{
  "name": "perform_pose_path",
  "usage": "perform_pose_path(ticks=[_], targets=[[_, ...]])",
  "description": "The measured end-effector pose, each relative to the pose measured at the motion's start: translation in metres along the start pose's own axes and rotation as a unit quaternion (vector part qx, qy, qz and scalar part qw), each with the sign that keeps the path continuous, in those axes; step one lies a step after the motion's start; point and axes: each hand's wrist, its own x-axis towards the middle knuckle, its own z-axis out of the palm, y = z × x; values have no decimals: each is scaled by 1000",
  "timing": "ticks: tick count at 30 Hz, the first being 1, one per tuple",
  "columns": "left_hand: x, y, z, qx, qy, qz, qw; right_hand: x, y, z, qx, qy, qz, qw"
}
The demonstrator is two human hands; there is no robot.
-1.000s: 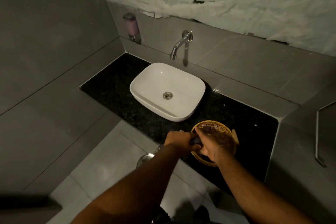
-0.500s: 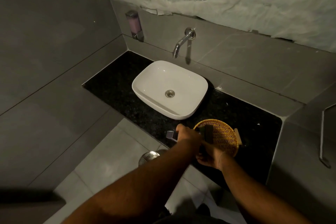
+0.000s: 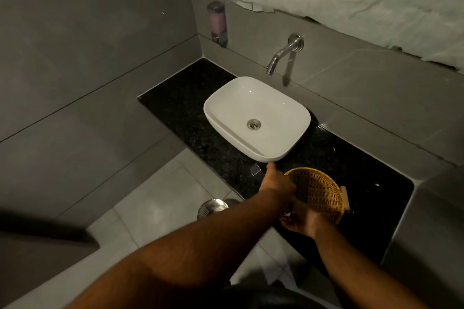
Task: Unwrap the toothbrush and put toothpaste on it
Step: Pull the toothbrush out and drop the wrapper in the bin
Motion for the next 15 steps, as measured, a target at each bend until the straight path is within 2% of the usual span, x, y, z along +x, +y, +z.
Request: perform_pose_path(ticks=[9,15], targets=[[4,-8,4,-31,16,-18,999,2,-2,-1,-130,9,-1,992],[10,-12,9,-33,43,-21,998,1,-2,0,-140,-4,10,990]])
